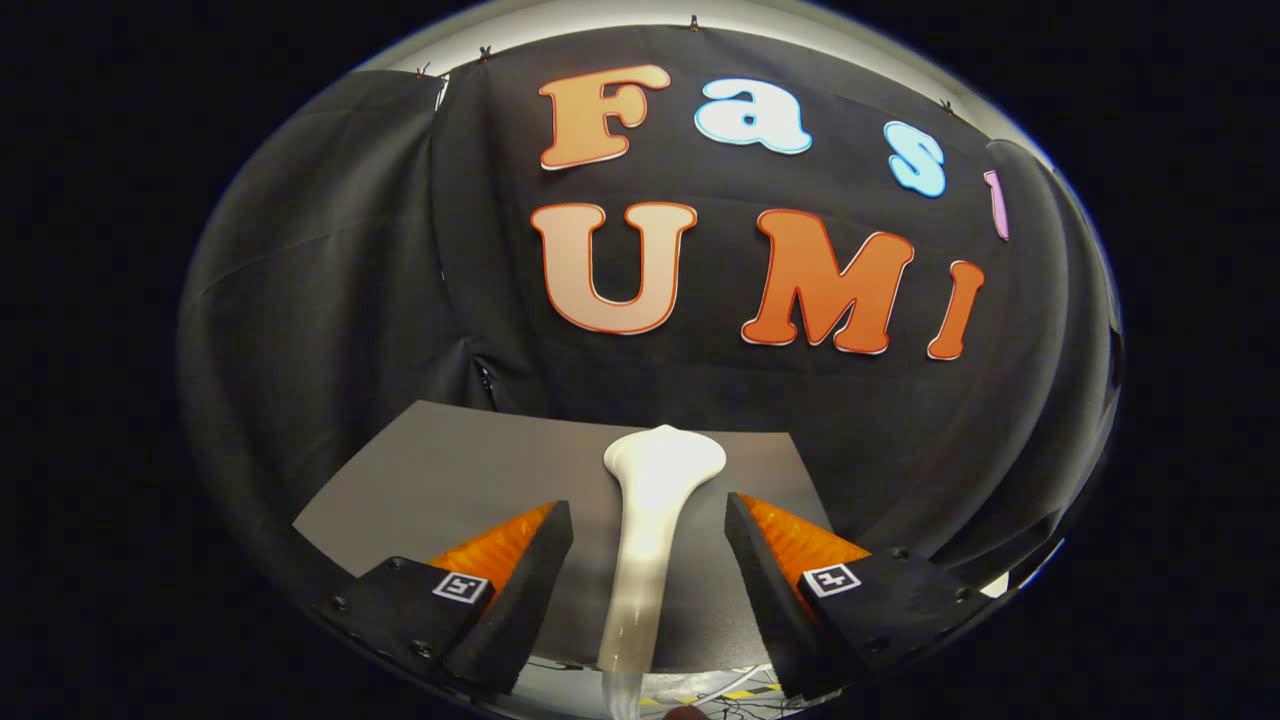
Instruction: Iron the clothes twice with a garment steamer, once on the left side and once on the right side.
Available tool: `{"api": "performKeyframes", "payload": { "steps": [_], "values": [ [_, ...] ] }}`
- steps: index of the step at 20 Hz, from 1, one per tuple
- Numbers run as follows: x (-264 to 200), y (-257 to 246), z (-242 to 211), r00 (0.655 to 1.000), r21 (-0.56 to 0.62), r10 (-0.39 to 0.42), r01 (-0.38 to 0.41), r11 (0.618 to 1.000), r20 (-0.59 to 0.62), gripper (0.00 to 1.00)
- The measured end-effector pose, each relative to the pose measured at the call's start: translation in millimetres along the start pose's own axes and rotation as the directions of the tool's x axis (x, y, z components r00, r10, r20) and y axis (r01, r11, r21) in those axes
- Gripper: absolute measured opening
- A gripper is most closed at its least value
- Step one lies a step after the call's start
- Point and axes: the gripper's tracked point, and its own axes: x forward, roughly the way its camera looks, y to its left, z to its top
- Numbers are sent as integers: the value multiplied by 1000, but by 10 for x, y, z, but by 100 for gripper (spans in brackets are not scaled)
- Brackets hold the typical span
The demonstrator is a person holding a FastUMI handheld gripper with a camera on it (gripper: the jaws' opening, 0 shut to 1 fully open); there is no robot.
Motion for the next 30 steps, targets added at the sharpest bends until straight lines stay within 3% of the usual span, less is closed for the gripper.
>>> {"api": "performKeyframes", "payload": {
  "steps": [4, 8, 10, 12, 14, 18, 25, 30],
  "values": [
    [322, -51, -168, 996, -20, -27, 25, 999, -86, 96],
    [553, -47, -353, 985, 16, -21, 24, 1000, -173, 81],
    [636, -70, -428, 979, 22, -24, 29, 999, -201, 79],
    [696, -81, -440, 975, 17, -24, 28, 999, -222, 63],
    [698, -100, -454, 971, 13, -26, 30, 999, -240, 59],
    [761, -76, -639, 950, 78, 7, 18, 997, -311, 57],
    [704, -9, -596, 952, 105, 51, -20, 994, -302, 39],
    [386, -39, -340, 977, 107, 64, -43, 993, -202, 39]
  ]
}}
